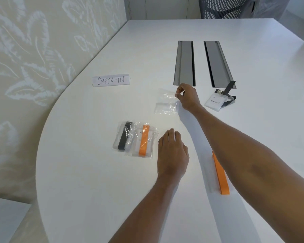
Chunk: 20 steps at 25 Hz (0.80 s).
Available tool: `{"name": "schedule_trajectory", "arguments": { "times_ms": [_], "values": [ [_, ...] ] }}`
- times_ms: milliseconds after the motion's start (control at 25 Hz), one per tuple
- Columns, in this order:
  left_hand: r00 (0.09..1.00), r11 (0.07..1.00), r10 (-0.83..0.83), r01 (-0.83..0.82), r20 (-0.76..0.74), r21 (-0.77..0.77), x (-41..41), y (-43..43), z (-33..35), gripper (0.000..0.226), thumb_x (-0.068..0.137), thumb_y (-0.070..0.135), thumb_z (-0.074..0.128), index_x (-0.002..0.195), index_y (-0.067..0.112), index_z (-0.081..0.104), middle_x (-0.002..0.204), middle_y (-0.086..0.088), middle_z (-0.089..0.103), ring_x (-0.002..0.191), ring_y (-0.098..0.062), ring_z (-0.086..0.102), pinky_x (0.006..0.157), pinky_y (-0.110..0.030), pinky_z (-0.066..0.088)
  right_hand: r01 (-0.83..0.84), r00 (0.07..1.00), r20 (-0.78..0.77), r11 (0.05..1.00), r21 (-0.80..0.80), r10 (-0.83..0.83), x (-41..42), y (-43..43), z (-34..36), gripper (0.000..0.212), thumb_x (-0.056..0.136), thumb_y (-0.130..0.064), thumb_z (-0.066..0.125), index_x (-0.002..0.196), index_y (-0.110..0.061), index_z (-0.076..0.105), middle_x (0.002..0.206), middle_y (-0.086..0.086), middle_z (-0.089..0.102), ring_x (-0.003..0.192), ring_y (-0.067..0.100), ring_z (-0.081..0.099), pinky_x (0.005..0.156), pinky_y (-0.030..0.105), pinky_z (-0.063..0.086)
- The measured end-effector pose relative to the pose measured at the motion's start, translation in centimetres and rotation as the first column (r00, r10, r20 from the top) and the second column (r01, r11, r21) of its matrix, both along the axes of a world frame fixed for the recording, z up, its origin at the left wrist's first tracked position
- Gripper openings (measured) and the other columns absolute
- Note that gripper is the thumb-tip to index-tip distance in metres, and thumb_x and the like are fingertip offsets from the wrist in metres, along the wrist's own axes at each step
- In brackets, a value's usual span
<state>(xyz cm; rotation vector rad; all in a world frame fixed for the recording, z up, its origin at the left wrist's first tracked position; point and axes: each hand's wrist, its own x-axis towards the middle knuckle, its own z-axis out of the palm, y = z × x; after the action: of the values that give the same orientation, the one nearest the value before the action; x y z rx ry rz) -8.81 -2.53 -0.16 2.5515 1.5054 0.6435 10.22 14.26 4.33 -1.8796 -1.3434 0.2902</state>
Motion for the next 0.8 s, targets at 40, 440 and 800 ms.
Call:
{"name": "schedule_trajectory", "arguments": {
  "times_ms": [40, 440, 800],
  "values": [
    [1.000, 1.000, 0.000, 0.000, 0.001, -0.001, 0.0, 0.0, 0.0, 0.044, 0.102, 0.023, 0.041, 0.141, 0.007, 0.053, 0.152, -0.013, 0.053, 0.144, -0.028, 0.045, 0.120, -0.042, 0.037, -0.006, 1.000, 0.003, 1.000, 0.017, 0.005, -0.1, -0.8, 0.3, 0.015, 0.093, -0.007, 0.070, 0.089, -0.018, 0.060, 0.096, -0.003, 0.066, 0.080, 0.018, 0.056, 0.082, 0.042, 0.053],
    [0.999, 0.999, -0.021, 0.023, 0.041, -0.038, -0.3, -0.3, 0.2, 0.038, 0.101, 0.019, 0.052, 0.135, 0.002, 0.058, 0.146, -0.019, 0.058, 0.139, -0.033, 0.052, 0.118, -0.043, 0.041, -0.007, 0.999, 0.045, 0.971, 0.239, -0.004, -2.8, -13.7, 5.5, 0.004, 0.094, -0.012, 0.072, 0.097, -0.013, 0.072, 0.095, 0.002, 0.070, 0.078, 0.019, 0.061, 0.077, 0.036, 0.053],
    [0.880, 0.992, -0.049, -0.011, 0.473, 0.124, -2.4, -3.7, 2.7, 0.037, 0.095, 0.007, 0.061, 0.132, 0.012, 0.057, 0.130, -0.007, 0.062, 0.125, -0.031, 0.057, 0.109, -0.043, 0.042, 0.129, 0.990, 0.019, 0.963, 0.237, -0.137, -7.0, -24.6, 5.9, 0.008, 0.094, -0.014, 0.070, 0.088, -0.020, 0.071, 0.097, -0.008, 0.064, 0.081, 0.015, 0.062, 0.072, 0.036, 0.054]
  ]
}}
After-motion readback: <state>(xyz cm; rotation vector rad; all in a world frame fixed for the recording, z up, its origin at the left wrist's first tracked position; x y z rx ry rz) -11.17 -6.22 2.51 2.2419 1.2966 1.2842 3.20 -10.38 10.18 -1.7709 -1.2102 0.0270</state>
